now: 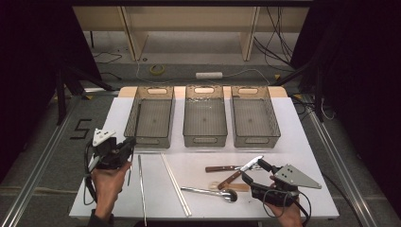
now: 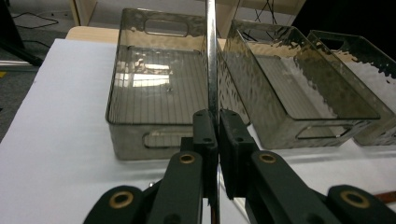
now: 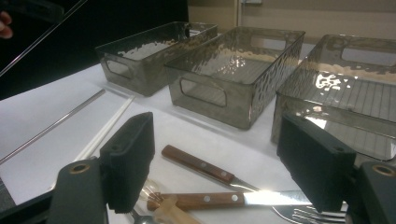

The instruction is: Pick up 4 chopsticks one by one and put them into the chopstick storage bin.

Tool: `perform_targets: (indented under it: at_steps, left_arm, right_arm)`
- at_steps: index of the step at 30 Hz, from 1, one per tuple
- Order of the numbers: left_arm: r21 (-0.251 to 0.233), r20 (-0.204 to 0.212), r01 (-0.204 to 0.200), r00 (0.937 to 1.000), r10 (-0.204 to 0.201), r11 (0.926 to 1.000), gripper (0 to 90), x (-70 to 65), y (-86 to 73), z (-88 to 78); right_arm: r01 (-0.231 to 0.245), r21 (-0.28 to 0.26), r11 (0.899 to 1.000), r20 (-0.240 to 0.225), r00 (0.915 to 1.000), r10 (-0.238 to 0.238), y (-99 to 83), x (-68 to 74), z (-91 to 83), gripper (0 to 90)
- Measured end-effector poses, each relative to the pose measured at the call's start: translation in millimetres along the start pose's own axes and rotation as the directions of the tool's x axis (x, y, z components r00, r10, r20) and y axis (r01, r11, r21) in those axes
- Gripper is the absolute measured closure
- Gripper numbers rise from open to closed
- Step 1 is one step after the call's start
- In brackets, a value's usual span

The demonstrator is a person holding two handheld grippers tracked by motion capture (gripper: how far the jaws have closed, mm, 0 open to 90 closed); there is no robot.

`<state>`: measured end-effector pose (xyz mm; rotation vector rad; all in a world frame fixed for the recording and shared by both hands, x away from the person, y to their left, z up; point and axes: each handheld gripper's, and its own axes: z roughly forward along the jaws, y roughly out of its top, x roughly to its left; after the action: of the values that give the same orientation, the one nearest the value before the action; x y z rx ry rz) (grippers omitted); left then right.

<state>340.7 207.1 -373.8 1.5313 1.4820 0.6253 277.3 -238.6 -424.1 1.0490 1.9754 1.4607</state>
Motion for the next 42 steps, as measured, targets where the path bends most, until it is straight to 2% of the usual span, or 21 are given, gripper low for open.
perform_targets:
  at_steps: [6, 11, 17, 22, 29, 37, 42]
  left_arm:
    - [-0.011, 0.029, 0.022, 0.9994, -0.021, 0.9997, 85.3, 5.0, 21.9, 21.6]
    - [0.000, 0.035, 0.029, 0.9990, -0.029, 0.9996, 85.3, 6.7, 29.2, 35.9]
    - [0.021, 0.030, 0.036, 0.9989, -0.037, 0.9991, 85.3, 11.6, 34.5, 53.6]
    - [0.015, 0.017, 0.051, 0.9985, -0.051, 0.9986, 85.3, 21.4, 44.9, 63.1]
    - [0.019, 0.013, 0.034, 0.9993, -0.034, 0.9993, 85.3, 25.3, 64.6, 78.9]
    - [0.023, -0.002, -0.005, 1.0000, 0.005, 0.9997, 85.3, 26.9, 83.7, 97.6]
    - [0.015, -0.005, 0.011, 0.9999, -0.011, 0.9998, 85.3, 32.5, 92.4, 109.2]
  right_arm:
    - [-0.005, -0.004, 1.000, -0.001, 1.0000, 0.005, -0.3, -1.3, -1.0, 28.7]
    - [-0.005, -0.005, 1.000, -0.001, 1.0000, 0.005, 0.0, -1.3, -0.4, 28.6]
    - [-0.005, 0.003, 1.000, -0.005, 1.0000, 0.005, -0.6, -1.4, 0.6, 28.6]
    - [-0.012, 0.001, 1.000, -0.006, 0.9999, 0.012, -1.0, -2.8, 0.3, 28.6]
    - [-0.014, 0.003, 1.000, -0.005, 0.9999, 0.014, -0.7, -3.4, 0.7, 28.6]
    - [-0.017, 0.000, 1.000, -0.012, 0.9998, 0.017, -1.0, -4.1, 0.8, 28.6]
    - [-0.021, 0.005, 1.000, -0.016, 0.9996, 0.021, -1.3, -4.2, 1.5, 28.6]
